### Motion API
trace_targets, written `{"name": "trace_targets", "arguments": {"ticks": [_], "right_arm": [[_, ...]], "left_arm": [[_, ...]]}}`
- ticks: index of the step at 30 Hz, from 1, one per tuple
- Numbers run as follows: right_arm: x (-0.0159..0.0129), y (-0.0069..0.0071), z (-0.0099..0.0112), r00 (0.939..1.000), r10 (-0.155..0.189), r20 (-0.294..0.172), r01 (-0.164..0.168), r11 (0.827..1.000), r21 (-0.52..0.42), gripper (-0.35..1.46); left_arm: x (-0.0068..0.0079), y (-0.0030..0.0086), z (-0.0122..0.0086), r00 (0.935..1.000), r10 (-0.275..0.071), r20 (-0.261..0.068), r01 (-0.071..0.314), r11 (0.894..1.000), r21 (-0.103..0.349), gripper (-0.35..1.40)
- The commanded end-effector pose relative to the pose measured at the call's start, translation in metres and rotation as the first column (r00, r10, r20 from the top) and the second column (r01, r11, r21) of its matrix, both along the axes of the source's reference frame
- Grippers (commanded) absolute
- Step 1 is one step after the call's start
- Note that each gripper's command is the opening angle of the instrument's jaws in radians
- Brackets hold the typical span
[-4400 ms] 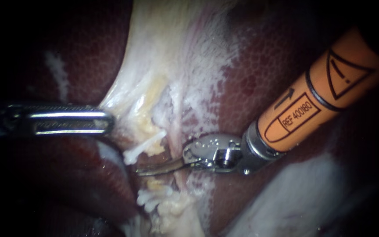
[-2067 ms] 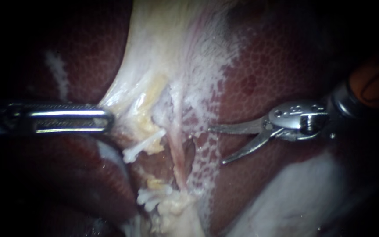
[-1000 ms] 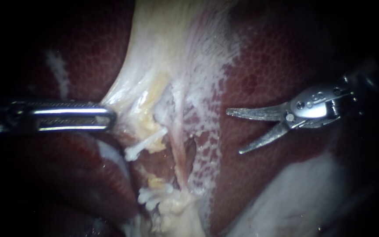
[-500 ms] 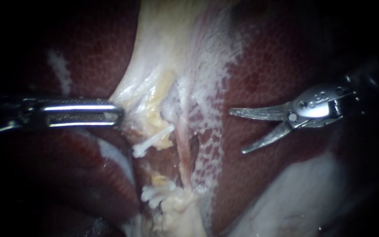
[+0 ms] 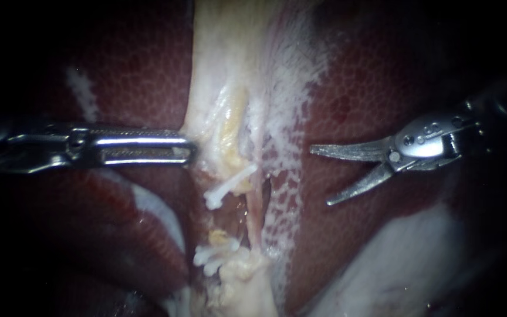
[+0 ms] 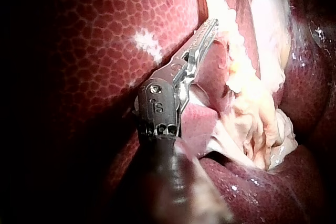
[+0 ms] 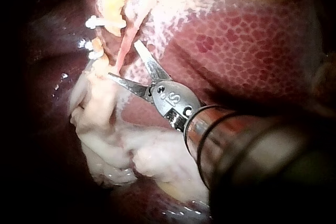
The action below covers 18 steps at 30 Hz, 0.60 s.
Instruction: Go back from the cut left tube
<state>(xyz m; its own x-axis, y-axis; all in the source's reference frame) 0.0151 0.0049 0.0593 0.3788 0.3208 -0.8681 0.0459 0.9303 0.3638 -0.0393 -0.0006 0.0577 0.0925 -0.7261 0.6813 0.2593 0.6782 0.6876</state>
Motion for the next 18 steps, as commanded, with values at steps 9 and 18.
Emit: {"name": "trace_targets", "arguments": {"ticks": [9, 18], "right_arm": [[-0.0001, 0.0, 0.0001, 1.0, 0.001, 0.0, -0.001, 1.0, 0.0, 1.21], [0.0001, 0.0001, 0.0001, 1.0, 0.003, -0.001, -0.003, 1.0, 0.0, 1.21]], "left_arm": [[-0.0002, -0.0002, -0.0001, 1.0, 0.002, 0.001, -0.002, 1.0, -0.001, -0.35], [-0.0002, -0.0002, -0.0001, 1.0, 0.003, 0.001, -0.003, 1.0, -0.001, -0.35]]}}
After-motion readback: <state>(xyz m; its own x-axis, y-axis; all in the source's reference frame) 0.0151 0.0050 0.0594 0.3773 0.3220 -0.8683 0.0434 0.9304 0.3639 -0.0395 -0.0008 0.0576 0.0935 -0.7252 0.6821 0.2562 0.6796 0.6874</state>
